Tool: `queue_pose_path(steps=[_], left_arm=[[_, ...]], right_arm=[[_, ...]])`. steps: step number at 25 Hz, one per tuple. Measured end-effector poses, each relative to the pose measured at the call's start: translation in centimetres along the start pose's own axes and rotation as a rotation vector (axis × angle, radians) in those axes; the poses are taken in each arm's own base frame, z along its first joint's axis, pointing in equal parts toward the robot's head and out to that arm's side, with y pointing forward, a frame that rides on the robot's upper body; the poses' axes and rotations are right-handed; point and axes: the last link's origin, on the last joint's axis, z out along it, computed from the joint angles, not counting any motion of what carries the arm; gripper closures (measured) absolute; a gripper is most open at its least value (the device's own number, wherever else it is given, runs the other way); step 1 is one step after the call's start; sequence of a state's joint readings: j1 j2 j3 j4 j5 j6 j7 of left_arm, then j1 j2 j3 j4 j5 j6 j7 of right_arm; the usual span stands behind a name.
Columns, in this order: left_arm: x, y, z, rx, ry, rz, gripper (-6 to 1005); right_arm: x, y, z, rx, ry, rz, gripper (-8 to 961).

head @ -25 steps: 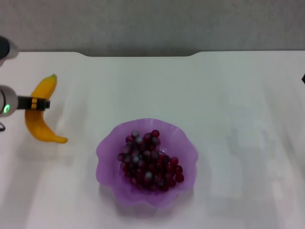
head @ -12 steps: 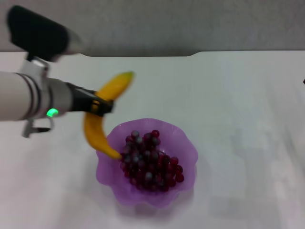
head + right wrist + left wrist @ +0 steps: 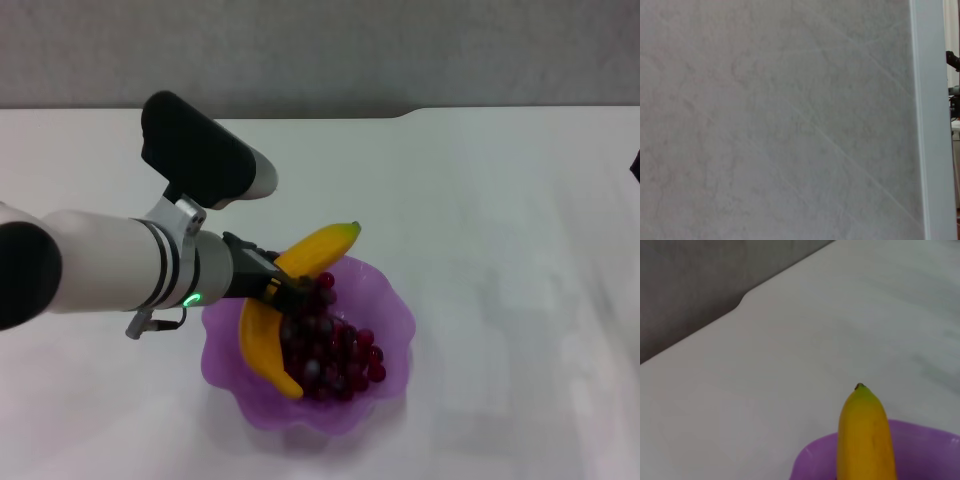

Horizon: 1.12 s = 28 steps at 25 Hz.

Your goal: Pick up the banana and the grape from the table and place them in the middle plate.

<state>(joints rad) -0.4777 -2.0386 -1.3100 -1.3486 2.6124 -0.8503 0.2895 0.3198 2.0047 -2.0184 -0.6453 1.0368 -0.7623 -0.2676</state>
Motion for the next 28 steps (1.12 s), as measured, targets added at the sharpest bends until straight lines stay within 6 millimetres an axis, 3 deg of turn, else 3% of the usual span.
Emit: queue_pose_path(steps=[21, 28], left_arm=[[-0.1, -0.3, 0.6, 0.020, -0.025, -0.010, 440], [1.0, -1.0, -1.2, 0.062, 0.118, -0.044, 175]], right_arm=[[0.1, 0.0, 0.0, 0.001, 0.002, -0.003, 73], [0.2, -0.3, -0.1, 0.008, 0.005, -0.003, 73]])
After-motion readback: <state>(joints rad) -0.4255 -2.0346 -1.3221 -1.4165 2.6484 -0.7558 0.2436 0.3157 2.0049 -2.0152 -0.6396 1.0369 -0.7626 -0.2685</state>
